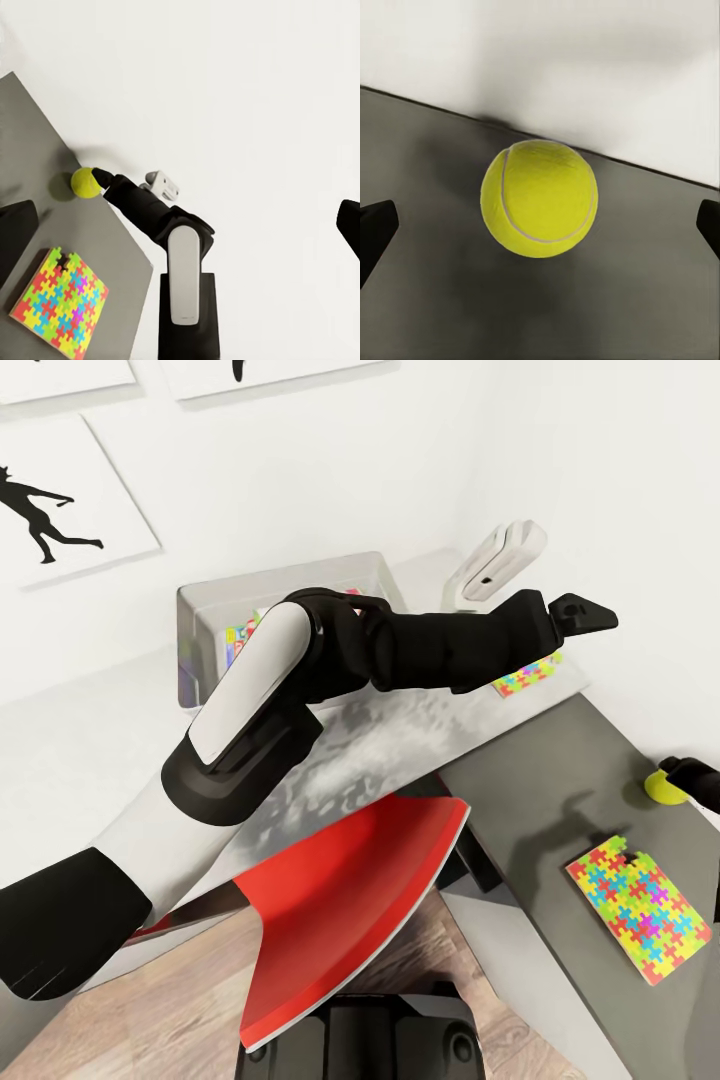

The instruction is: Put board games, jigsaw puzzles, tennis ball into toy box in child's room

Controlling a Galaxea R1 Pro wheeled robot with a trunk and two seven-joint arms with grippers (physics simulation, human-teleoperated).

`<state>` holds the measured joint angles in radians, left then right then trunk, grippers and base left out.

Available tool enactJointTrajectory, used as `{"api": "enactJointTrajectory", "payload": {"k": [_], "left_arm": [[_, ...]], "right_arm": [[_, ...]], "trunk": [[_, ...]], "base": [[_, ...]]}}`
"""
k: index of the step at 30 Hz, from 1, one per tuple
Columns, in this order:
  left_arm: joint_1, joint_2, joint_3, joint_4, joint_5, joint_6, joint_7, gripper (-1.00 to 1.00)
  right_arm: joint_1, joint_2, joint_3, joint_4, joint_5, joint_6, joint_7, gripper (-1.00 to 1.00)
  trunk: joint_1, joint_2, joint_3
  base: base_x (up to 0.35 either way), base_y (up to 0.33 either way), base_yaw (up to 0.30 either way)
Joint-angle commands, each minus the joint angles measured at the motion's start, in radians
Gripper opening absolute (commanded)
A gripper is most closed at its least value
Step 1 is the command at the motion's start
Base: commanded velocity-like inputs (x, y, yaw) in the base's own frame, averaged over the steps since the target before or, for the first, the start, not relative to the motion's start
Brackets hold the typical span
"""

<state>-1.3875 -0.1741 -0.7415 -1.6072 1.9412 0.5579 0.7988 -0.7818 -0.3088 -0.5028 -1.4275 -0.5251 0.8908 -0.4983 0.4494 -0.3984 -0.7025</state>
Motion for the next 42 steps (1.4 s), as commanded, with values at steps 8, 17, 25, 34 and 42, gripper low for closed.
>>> {"api": "enactJointTrajectory", "payload": {"k": [8,17,25,34,42], "left_arm": [[0.002,0.000,0.000,0.000,0.008,0.000,0.008,1.00],[0.005,0.000,-0.002,0.001,0.008,-0.001,0.008,1.00],[0.006,0.000,-0.002,0.001,0.008,-0.001,0.008,1.00],[0.007,0.000,-0.004,0.001,0.008,-0.001,0.008,1.00],[0.010,0.000,-0.005,0.001,0.007,-0.001,0.008,1.00]], "right_arm": [[-0.025,-0.002,0.022,0.009,-0.010,0.002,-0.009,1.00],[-0.061,-0.002,0.038,0.070,-0.009,0.000,-0.007,1.00],[-0.078,-0.003,0.047,0.110,-0.005,-0.021,-0.006,1.00],[-0.083,-0.004,0.050,0.121,-0.004,-0.033,-0.005,1.00],[-0.085,-0.006,0.051,0.124,-0.004,-0.037,-0.005,1.00]], "trunk": [[0.001,-0.002,-0.002],[0.001,-0.002,-0.002],[0.001,-0.002,-0.003],[0.001,-0.002,-0.012],[0.001,-0.002,-0.024]], "base": [[0.000,0.000,0.000],[0.000,0.000,0.000],[0.000,0.000,0.000],[0.000,0.000,0.000],[0.000,0.000,0.000]]}}
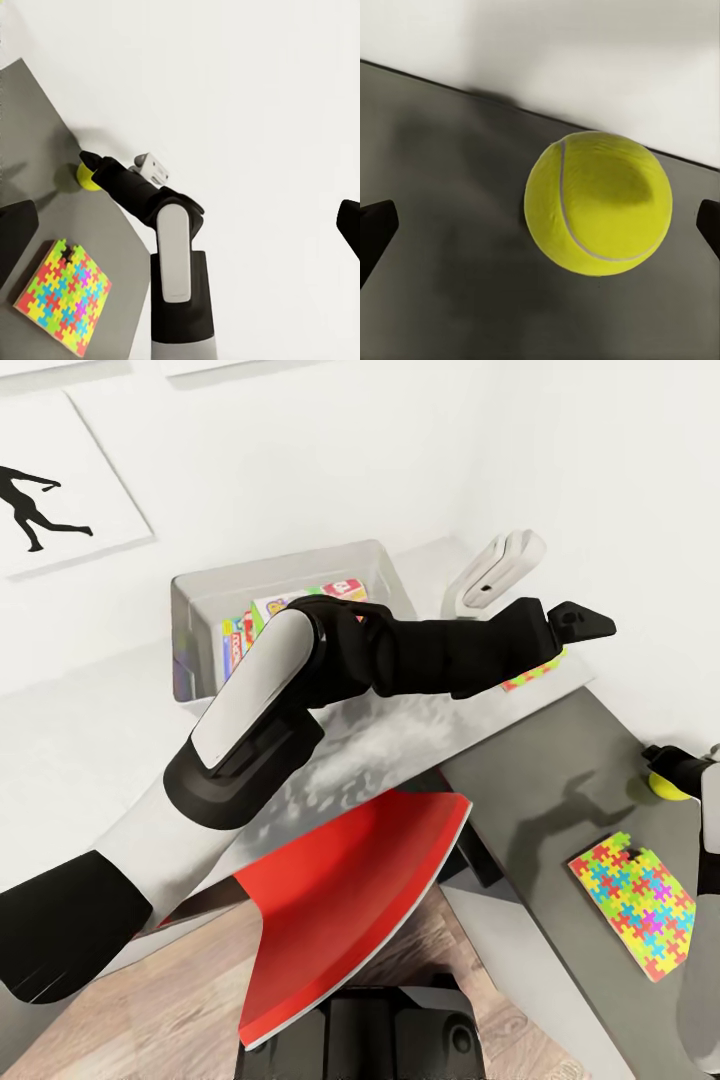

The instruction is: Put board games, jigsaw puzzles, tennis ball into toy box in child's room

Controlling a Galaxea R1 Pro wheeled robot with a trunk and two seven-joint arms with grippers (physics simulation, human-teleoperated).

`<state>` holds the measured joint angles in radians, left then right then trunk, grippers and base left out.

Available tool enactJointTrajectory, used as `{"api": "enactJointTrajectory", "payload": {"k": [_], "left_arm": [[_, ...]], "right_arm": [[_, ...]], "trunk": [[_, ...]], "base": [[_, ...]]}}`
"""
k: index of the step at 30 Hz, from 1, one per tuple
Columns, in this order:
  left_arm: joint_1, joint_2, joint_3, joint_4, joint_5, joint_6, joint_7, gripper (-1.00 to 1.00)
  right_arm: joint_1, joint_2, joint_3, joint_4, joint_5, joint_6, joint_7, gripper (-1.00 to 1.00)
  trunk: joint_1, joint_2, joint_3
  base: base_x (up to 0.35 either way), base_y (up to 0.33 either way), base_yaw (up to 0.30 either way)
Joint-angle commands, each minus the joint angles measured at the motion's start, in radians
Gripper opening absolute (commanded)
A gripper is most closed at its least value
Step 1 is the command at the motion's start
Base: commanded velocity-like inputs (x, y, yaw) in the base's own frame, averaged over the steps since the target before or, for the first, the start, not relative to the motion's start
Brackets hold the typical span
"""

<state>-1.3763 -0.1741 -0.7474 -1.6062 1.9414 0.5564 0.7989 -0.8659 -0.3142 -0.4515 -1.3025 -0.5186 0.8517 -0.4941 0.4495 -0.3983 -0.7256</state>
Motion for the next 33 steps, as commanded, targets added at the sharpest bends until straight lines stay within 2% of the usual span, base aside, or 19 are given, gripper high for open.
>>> {"api": "enactJointTrajectory", "payload": {"k": [1,15,25,33], "left_arm": [[-0.001,0.000,0.001,0.000,0.007,0.000,0.008,1.00],[0.000,0.000,0.000,0.000,0.007,0.000,0.009,1.00],[0.000,0.000,0.000,0.000,0.007,0.000,0.009,1.00],[0.000,0.000,-0.001,0.000,0.007,-0.003,0.009,1.00]], "right_arm": [[-0.002,-0.001,0.000,-0.001,-0.010,0.002,-0.009,1.00],[-0.020,-0.005,0.000,0.000,-0.008,0.001,-0.009,1.00],[-0.022,-0.032,-0.001,0.000,-0.008,0.000,-0.010,1.00],[-0.027,-0.044,-0.001,0.000,-0.009,0.000,-0.010,1.00]], "trunk": [[0.001,-0.002,-0.003],[0.001,-0.002,-0.012],[0.001,-0.002,-0.013],[0.001,-0.002,-0.014]], "base": [[0.000,0.000,0.000],[0.000,0.000,0.000],[0.000,0.000,0.000],[0.000,0.000,0.000]]}}
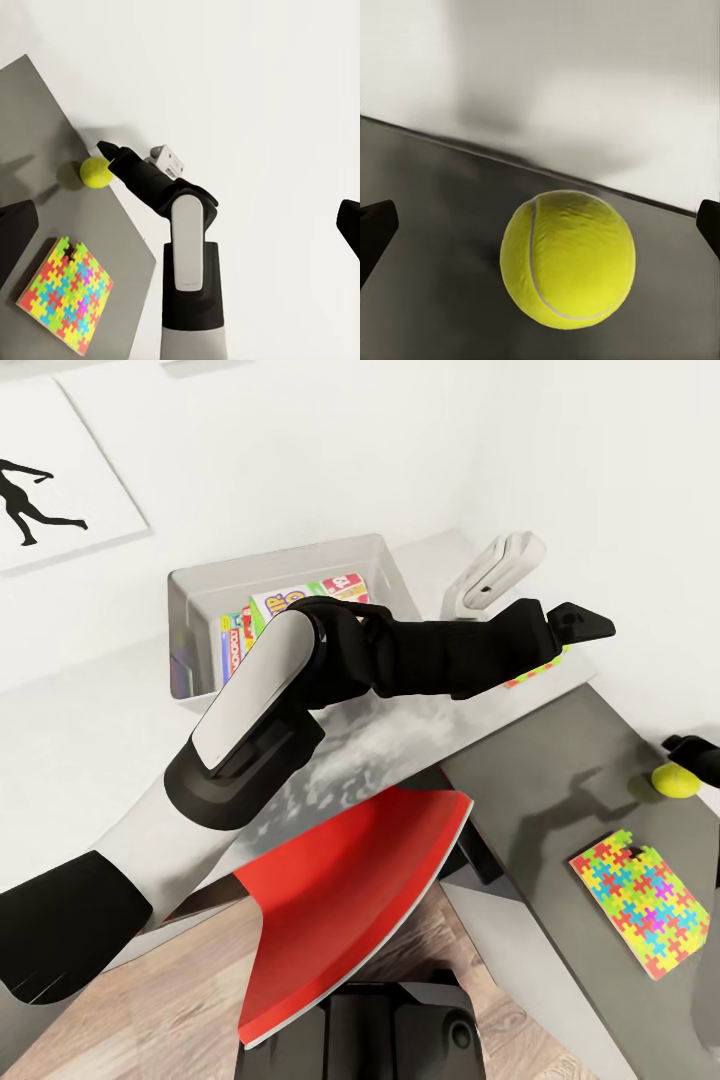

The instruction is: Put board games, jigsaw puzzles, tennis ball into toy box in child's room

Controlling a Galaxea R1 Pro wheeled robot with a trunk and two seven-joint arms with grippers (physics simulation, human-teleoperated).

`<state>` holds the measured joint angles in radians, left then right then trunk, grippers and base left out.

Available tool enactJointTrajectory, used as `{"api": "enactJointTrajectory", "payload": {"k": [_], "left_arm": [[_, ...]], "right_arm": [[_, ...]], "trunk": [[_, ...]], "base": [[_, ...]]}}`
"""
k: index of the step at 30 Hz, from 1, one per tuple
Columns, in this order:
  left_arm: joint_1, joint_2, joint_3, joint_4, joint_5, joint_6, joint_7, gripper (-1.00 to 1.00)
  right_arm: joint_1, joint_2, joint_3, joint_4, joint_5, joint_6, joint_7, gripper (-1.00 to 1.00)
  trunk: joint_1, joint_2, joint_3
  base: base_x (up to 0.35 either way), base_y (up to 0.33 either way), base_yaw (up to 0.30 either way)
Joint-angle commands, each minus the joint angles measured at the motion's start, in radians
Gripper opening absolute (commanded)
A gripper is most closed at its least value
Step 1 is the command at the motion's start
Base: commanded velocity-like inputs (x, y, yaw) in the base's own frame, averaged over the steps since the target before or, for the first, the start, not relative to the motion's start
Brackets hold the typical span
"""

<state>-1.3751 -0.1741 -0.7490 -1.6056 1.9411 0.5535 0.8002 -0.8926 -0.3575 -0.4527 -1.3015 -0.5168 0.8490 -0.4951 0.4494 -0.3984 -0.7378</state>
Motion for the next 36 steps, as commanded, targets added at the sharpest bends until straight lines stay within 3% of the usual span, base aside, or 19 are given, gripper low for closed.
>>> {"api": "enactJointTrajectory", "payload": {"k": [1,36], "left_arm": [[-0.001,0.000,0.001,0.000,0.007,0.000,0.008,1.00],[-0.001,0.000,0.000,-0.002,0.007,-0.003,0.008,1.00]], "right_arm": [[-0.002,-0.002,0.000,-0.001,-0.011,0.002,-0.009,1.00],[-0.012,-0.012,0.001,0.000,-0.011,-0.016,-0.008,1.00]], "trunk": [[0.001,-0.002,-0.001],[0.001,-0.002,-0.034]], "base": [[0.000,0.000,0.000],[0.000,0.000,0.000]]}}
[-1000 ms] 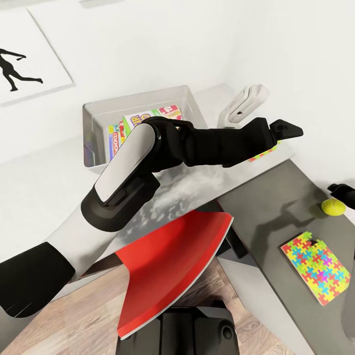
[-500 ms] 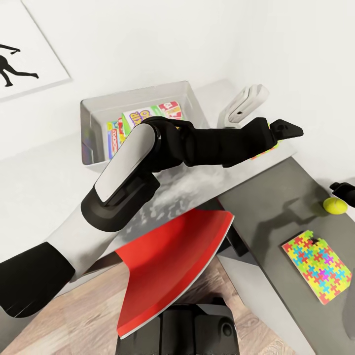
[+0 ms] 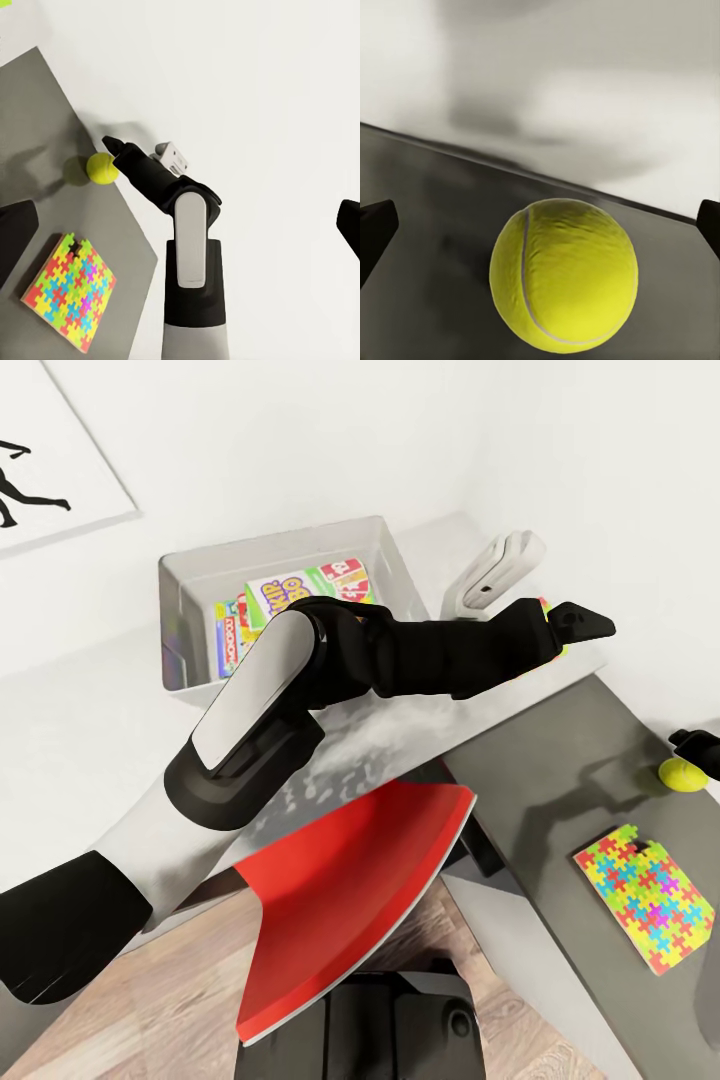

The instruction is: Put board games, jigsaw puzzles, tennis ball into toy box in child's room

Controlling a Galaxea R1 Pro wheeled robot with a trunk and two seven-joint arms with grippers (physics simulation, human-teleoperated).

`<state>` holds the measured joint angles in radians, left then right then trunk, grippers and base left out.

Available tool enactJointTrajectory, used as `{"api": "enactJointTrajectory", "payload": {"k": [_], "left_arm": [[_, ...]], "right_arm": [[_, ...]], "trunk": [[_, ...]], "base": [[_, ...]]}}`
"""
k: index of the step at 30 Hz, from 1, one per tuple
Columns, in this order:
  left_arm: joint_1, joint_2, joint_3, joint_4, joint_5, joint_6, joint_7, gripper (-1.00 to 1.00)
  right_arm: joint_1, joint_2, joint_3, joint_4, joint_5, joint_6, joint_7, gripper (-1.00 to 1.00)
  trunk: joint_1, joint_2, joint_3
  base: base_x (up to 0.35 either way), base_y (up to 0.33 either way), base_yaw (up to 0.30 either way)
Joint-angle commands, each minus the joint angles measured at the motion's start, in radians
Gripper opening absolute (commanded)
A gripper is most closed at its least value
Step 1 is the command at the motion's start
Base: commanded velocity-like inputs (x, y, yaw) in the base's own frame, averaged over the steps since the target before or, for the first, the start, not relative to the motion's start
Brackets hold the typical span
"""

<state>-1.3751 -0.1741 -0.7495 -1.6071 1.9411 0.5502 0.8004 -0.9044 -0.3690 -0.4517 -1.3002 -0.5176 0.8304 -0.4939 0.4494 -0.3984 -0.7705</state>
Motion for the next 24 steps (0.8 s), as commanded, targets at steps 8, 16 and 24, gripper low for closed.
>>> {"api": "enactJointTrajectory", "payload": {"k": [8,16,24], "left_arm": [[-0.001,0.000,0.001,0.000,0.007,0.001,0.008,1.00],[-0.001,0.000,0.001,0.000,0.007,0.001,0.008,1.00],[-0.001,0.000,0.001,0.000,0.007,0.001,0.008,1.00]], "right_arm": [[0.001,-0.001,0.001,-0.001,-0.010,0.003,-0.008,1.00],[0.005,-0.001,0.001,0.006,-0.011,0.001,-0.008,1.00],[0.004,-0.001,0.002,0.033,-0.010,-0.007,-0.008,1.00]], "trunk": [[0.001,-0.002,-0.002],[0.001,-0.002,-0.003],[0.001,-0.002,-0.005]], "base": [[0.000,0.000,0.000],[0.000,0.000,0.000],[0.000,0.000,0.000]]}}
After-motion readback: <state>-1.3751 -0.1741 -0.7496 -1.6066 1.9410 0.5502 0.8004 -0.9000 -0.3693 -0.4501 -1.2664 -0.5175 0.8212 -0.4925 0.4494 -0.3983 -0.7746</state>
